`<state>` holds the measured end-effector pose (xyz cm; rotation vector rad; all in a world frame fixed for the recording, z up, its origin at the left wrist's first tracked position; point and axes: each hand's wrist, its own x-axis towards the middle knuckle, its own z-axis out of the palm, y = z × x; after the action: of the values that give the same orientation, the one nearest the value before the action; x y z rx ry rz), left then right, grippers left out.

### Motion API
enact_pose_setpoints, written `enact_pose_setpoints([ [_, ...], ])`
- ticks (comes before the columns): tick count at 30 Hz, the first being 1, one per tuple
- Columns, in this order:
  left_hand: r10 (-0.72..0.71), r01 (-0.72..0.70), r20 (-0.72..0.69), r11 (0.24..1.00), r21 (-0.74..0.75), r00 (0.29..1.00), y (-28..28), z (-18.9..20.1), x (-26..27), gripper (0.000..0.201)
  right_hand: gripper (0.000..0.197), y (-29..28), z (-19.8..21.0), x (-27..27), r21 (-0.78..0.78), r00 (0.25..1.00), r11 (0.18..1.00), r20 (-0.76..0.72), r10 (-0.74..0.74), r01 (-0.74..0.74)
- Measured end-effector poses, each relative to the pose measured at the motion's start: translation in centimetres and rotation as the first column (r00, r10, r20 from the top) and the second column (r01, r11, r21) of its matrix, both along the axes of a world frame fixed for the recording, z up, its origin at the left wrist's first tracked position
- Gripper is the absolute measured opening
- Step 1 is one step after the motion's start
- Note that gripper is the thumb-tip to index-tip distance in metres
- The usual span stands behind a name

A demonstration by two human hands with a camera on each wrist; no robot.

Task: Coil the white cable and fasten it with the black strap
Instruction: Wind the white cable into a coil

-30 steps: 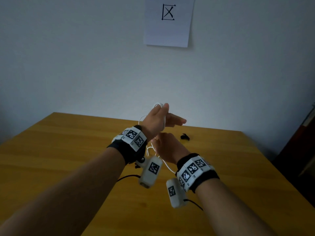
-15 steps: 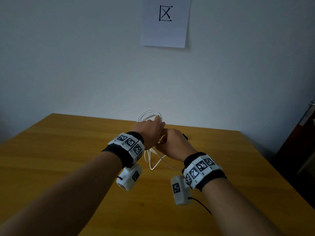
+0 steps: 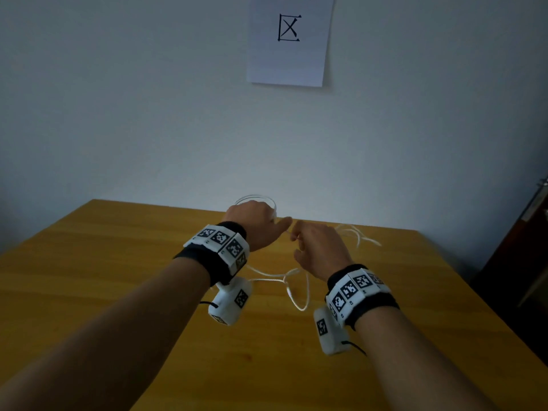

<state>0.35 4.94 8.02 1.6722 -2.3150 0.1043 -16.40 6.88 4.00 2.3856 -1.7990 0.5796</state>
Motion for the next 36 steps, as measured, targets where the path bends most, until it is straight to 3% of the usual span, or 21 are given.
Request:
enact_pose_setpoints([
  [4, 0.055, -0.053, -0.152, 0.998, 0.013, 0.987, -0.5, 0.0, 0.9, 0.052, 0.017, -0.1, -0.3, -1.1, -0.035, 0.993, 0.999, 0.115, -0.026, 0.03],
  [10, 0.119, -0.114, -0.42, 0.993, 0.038, 0.899, -1.1, 0.7, 1.1, 0.05, 0.011, -0.9, -1.1, -1.6, -0.111, 0.985, 0.994, 0.174, 0.018, 0.001],
  [14, 0.13, -0.126, -0.529, 0.991, 0.043, 0.838, -1.7, 1.1, 1.7, 0.049, 0.025, -1.4, -2.1, -2.3, -0.104, 0.979, 0.995, 0.202, 0.031, -0.011],
  [17, 0.145, -0.173, -0.626, 0.985, 0.017, 0.766, -2.3, 1.6, 3.1, 0.052, 0.029, -1.4, -3.2, -3.5, -0.012, 0.983, 0.999, 0.178, -0.04, 0.042],
  [20, 0.177, -0.206, -0.673, 0.978, 0.038, 0.718, -2.6, 2.0, 4.5, 0.053, 0.038, -1.4, -4.5, -4.8, 0.07, 0.978, 0.989, 0.155, -0.14, 0.13],
  [25, 0.212, -0.23, -0.726, 0.97, 0.076, 0.654, -2.7, 1.6, 4.9, 0.054, 0.022, -1.7, -5.3, -4.8, 0.094, 0.97, 0.98, 0.157, -0.187, 0.173],
  [30, 0.227, -0.243, -0.713, 0.967, 0.082, 0.664, -2.1, 1.4, 4.9, 0.057, 0.028, -1.7, -4.5, -4.4, 0.186, 0.967, 0.969, 0.165, -0.192, 0.161],
  [31, 0.219, -0.22, -0.693, 0.971, 0.089, 0.687, -2.0, 1.4, 4.7, 0.059, 0.038, -1.7, -4.3, -4.2, 0.228, 0.971, 0.962, 0.149, -0.187, 0.15],
  [33, 0.199, -0.171, -0.618, 0.98, 0.105, 0.761, -1.8, 1.1, 4.3, 0.062, 0.078, -1.4, -3.6, -3.4, 0.341, 0.975, 0.933, 0.145, -0.17, 0.112],
  [36, 0.189, -0.126, -0.559, 0.981, 0.15, 0.807, -1.6, 0.5, 3.5, 0.064, 0.124, -0.4, -1.5, -1.5, 0.461, 0.948, 0.887, 0.292, -0.126, -0.024],
])
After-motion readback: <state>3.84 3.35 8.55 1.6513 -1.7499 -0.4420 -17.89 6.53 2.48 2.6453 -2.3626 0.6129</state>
